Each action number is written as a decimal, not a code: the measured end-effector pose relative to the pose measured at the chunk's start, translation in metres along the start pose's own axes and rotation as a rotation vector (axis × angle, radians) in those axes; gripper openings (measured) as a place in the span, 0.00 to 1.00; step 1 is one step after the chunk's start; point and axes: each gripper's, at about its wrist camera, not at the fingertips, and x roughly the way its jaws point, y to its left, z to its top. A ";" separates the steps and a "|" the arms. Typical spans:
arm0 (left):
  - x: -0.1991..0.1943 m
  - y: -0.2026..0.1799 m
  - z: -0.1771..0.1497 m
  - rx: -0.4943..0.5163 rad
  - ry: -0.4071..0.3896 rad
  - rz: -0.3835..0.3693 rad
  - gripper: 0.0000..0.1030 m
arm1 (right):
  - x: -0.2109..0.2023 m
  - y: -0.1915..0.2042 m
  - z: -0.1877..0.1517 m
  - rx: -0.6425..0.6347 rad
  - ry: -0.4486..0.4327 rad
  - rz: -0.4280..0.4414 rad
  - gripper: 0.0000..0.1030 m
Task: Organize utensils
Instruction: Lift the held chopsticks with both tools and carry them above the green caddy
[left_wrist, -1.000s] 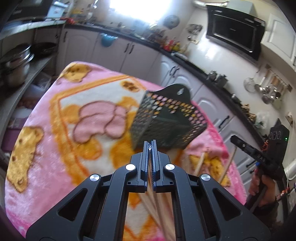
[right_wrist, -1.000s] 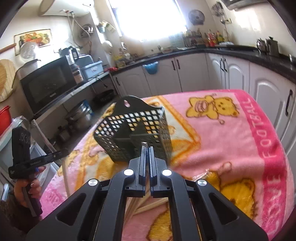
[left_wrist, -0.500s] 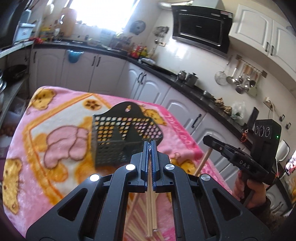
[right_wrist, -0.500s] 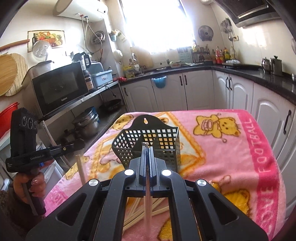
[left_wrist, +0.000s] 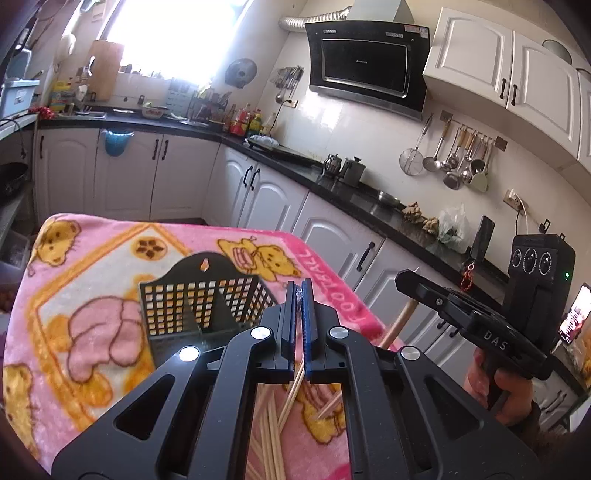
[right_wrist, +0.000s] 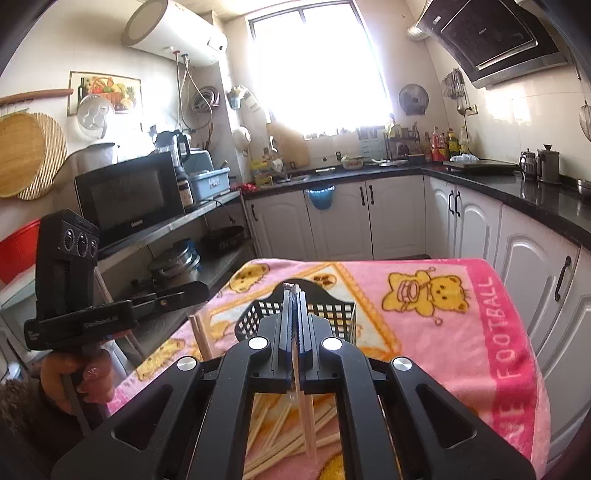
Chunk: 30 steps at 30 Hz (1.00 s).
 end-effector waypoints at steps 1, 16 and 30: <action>0.001 -0.001 0.003 0.004 -0.005 -0.001 0.01 | 0.000 0.000 0.003 -0.003 -0.006 -0.001 0.02; -0.008 0.001 0.054 0.039 -0.107 0.031 0.01 | 0.003 0.007 0.052 -0.017 -0.111 0.014 0.02; -0.019 0.022 0.103 0.040 -0.215 0.109 0.01 | 0.025 0.015 0.108 -0.037 -0.187 0.031 0.02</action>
